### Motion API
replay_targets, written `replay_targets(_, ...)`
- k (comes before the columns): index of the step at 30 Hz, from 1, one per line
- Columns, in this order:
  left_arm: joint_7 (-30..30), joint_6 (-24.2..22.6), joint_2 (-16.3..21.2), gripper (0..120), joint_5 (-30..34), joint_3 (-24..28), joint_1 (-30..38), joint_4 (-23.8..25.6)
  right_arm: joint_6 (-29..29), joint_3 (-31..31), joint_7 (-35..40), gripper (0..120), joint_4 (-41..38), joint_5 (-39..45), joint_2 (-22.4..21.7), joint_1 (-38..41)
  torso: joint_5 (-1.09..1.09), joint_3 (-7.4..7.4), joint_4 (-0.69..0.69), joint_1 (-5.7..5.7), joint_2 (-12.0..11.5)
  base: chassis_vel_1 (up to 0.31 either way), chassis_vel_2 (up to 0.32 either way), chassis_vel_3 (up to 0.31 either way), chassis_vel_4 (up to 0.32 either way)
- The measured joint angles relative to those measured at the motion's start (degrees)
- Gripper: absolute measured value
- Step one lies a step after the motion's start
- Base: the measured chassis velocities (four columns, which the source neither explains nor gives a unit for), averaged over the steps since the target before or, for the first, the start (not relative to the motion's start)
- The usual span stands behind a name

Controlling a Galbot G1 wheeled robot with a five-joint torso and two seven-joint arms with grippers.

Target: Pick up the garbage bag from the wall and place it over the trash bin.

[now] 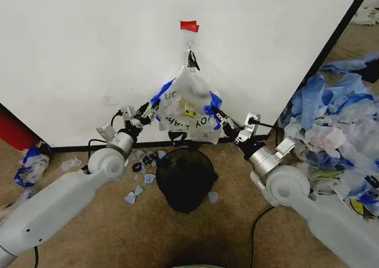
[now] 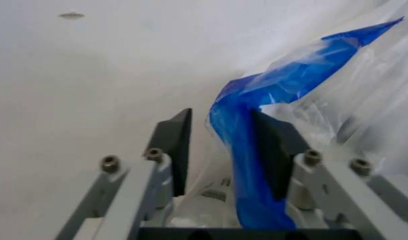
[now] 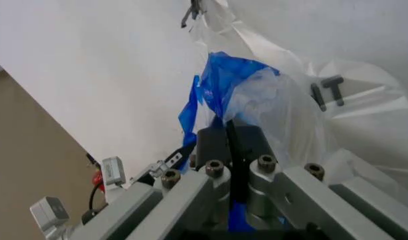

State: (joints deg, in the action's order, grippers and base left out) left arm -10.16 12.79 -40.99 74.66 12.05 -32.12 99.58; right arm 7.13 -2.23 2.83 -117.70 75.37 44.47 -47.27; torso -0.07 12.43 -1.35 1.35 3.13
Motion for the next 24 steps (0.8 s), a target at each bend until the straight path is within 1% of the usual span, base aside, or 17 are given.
replay_targets(1,-0.01,0.00,0.12,30,0.01,-0.13,-0.20,0.15,0.00,0.00,0.00,0,-0.01,-0.04,0.01,-0.12,0.00,0.00,0.00,0.00,0.00,0.000,0.000,0.000,0.000)
replay_targets(2,-0.01,0.00,0.12,30,0.01,-0.13,-0.20,0.15,0.00,0.00,0.00,0,-0.01,-0.04,0.01,-0.12,0.00,0.00,0.00,0.00,0.00,0.000,0.000,0.000,0.000)
replay_targets(4,-0.02,0.00,0.26,25,0.01,-0.29,-0.47,0.36,0.02,0.03,0.00,0,-0.03,-0.06,0.02,-0.26,0.00,0.00,0.00,0.00,0.00,0.000,0.000,0.000,0.000)
replay_targets(6,-0.09,0.01,0.41,13,-0.02,-0.85,-0.96,0.77,0.06,0.10,-0.03,0,-0.05,-0.17,0.06,-0.57,-0.01,0.00,0.00,0.00,0.00,0.000,0.000,0.000,0.000)
replay_targets(7,-0.12,0.01,0.44,11,-0.03,-1.06,-1.09,0.91,0.07,0.11,-0.03,0,-0.04,-0.22,0.08,-0.62,0.00,0.00,0.00,0.00,0.00,0.000,0.000,0.000,0.000)
replay_targets(9,-0.25,0.02,0.63,1,-0.02,-2.05,-1.72,1.62,0.10,0.15,-0.05,0,-0.01,-0.36,0.14,-0.74,0.00,0.00,-0.01,0.00,0.00,0.000,0.000,0.000,0.000)
replay_targets(16,-0.45,-0.07,1.95,0,-0.11,-4.95,-4.56,4.53,0.15,0.28,-0.05,0,0.11,-0.52,0.45,-1.01,0.00,0.00,0.00,0.00,0.00,0.000,0.000,0.000,0.000)
replay_targets(18,-1.08,-0.21,3.17,0,-0.58,-7.35,-7.34,7.18,0.18,0.43,-0.05,0,-0.22,-0.80,0.53,-1.75,0.00,0.00,0.00,0.00,0.00,0.000,0.000,0.000,0.000)
replay_targets(19,-1.08,-0.21,3.17,0,-0.58,-7.35,-7.34,7.18,0.18,0.43,-0.05,0,-0.22,-0.80,0.53,-1.75,0.00,0.00,0.00,0.00,0.00,0.000,0.000,0.000,0.000)
replay_targets(24,-2.09,-0.39,4.43,0,-2.25,-11.59,-13.80,11.42,0.28,0.57,-0.30,0,-2.06,-1.66,-0.27,-4.67,0.00,0.00,0.00,0.00,0.00,0.000,0.000,0.000,0.000)
